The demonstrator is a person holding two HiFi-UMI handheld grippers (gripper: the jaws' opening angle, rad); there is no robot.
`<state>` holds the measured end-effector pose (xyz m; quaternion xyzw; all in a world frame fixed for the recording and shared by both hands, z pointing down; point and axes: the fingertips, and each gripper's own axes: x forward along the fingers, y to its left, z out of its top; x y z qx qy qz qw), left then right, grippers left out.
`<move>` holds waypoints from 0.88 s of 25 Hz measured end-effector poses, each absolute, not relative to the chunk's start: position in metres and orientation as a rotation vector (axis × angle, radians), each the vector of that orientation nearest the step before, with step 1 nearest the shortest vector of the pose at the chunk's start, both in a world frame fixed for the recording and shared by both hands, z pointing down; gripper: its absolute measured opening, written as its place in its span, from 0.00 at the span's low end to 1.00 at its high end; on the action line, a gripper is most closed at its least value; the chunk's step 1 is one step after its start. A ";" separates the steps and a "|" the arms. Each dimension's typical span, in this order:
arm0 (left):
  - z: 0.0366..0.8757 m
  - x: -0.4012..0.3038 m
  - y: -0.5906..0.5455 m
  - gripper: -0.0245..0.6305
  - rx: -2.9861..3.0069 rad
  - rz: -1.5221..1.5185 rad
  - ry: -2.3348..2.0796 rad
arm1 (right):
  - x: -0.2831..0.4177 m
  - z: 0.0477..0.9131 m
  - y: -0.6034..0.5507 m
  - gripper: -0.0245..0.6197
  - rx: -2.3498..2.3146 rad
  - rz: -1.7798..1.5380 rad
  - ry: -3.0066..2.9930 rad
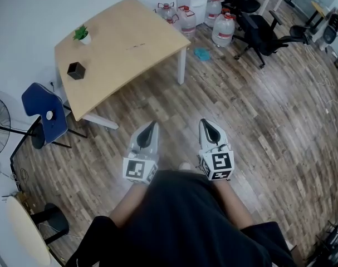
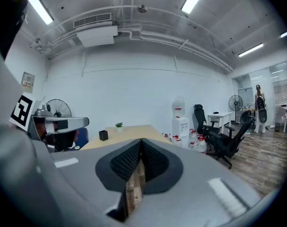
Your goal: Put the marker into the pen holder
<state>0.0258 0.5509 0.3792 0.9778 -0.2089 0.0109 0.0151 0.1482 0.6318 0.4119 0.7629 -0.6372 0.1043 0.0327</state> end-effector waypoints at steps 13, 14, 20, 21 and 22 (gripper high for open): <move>0.395 0.046 0.543 0.04 3.012 0.074 -0.731 | 0.163 0.448 0.616 0.04 2.301 0.434 -2.015; 0.397 0.050 0.539 0.04 3.007 0.073 -0.723 | 0.165 0.449 0.613 0.04 2.299 0.435 -2.008; 0.411 0.100 0.505 0.04 3.031 0.153 -0.593 | 0.199 0.451 0.581 0.04 2.321 0.434 -1.942; 0.413 0.110 0.501 0.04 3.035 0.163 -0.562 | 0.206 0.454 0.576 0.04 2.326 0.442 -1.927; 0.416 0.118 0.496 0.04 3.032 0.167 -0.534 | 0.213 0.457 0.570 0.04 2.329 0.453 -1.913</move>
